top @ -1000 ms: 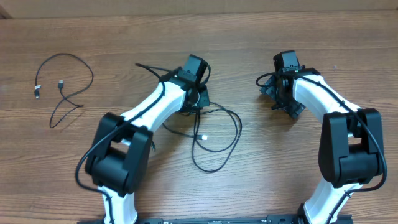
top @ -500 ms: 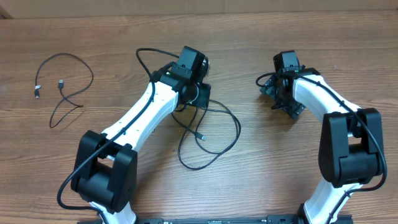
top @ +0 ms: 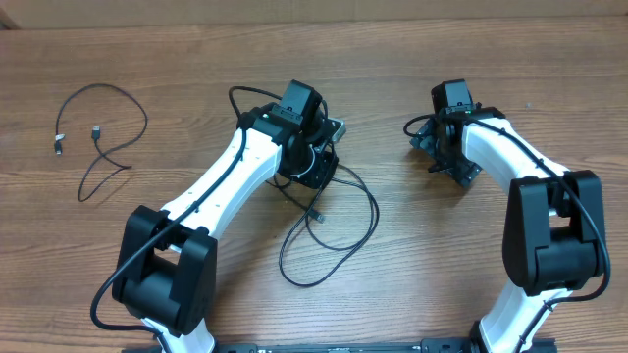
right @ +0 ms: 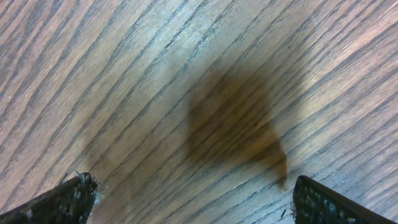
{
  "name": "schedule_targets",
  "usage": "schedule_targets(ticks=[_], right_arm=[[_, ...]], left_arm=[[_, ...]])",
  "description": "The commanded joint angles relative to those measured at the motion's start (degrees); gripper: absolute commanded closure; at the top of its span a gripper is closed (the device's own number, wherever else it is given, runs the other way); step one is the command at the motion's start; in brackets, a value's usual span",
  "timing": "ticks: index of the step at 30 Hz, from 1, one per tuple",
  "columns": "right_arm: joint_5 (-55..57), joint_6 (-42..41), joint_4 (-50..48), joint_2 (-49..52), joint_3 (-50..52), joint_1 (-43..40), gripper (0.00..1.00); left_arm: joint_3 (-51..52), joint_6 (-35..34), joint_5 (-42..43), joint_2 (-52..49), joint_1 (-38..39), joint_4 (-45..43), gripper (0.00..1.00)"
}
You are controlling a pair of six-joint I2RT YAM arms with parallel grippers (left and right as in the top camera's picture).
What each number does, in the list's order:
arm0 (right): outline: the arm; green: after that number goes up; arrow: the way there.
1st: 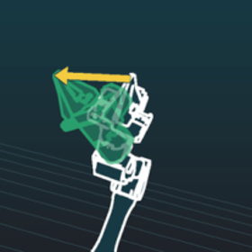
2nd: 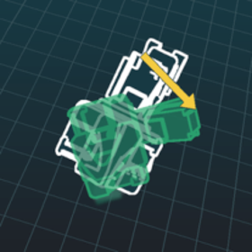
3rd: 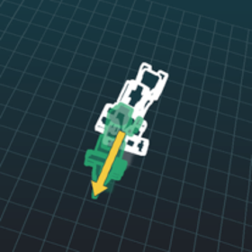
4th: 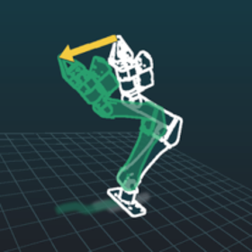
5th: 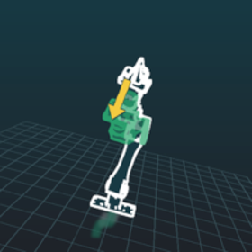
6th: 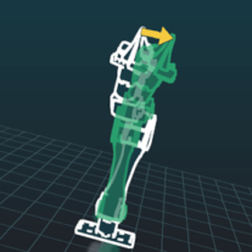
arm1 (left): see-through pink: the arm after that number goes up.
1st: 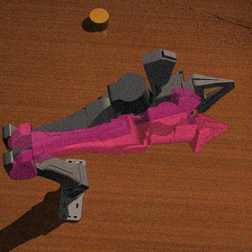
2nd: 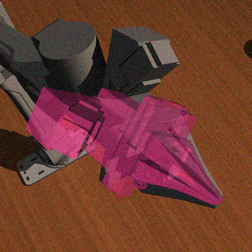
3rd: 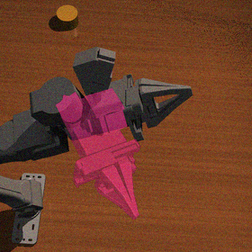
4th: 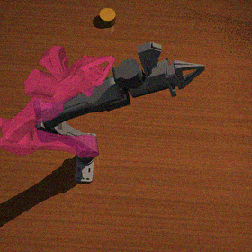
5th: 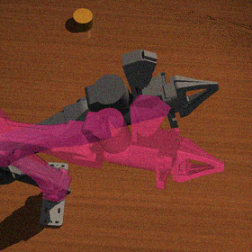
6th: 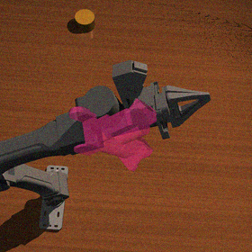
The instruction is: Untangle cables
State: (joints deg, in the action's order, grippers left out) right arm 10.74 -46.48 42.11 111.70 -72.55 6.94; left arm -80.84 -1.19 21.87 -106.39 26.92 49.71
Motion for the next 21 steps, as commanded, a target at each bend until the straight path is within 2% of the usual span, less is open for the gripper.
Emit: schedule_targets(ticks=[1, 13, 16, 21], right_arm=[[0.5, -0.2, -0.1, -0.6, 0.2, 0.0, 0.0], [0.5, -0.2, -0.1, -0.6, 0.2, 0.0, 0.0], [0.5, -0.2, -0.1, -0.6, 0.2, 0.0, 0.0], [0.5, -0.2, -0.1, -0.6, 0.2, 0.0, 0.0]], left_arm=[[0.2, 3.2, 2.6, 0.7, 0.7, -0.2, 0.96], [2.8, 3.2, 3.1, 0.7, 1.4, -3.3, 0.96], [2.8, 3.0, -1.0, 0.7, 1.4, -3.7, 0.96], [2.8, 3.0, -2.0, 0.7, 1.3, -3.7, 0.96]])
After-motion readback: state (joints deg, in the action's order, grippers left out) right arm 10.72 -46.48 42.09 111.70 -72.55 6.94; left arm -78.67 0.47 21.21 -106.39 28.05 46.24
